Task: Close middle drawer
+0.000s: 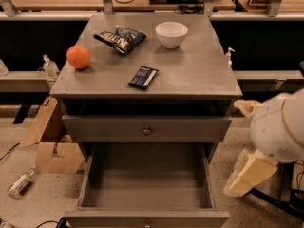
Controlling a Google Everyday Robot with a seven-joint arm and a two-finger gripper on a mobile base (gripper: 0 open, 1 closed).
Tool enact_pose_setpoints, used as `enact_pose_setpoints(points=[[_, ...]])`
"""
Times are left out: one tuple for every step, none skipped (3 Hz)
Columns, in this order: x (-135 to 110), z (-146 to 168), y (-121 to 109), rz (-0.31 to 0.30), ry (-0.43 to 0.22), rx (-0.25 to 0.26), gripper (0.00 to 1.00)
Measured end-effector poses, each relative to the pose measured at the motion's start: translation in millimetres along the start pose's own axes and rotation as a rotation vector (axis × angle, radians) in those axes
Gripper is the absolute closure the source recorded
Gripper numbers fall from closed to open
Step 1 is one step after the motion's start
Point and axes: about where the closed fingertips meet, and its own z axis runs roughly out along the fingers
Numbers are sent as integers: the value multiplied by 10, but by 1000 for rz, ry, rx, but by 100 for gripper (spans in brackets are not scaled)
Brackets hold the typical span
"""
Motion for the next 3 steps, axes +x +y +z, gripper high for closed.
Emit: enact_pose_setpoints(points=[[488,728,370,47,62,32,0],[476,742,380,44,59,32,0],[481,1142,621,27,32,22,0]])
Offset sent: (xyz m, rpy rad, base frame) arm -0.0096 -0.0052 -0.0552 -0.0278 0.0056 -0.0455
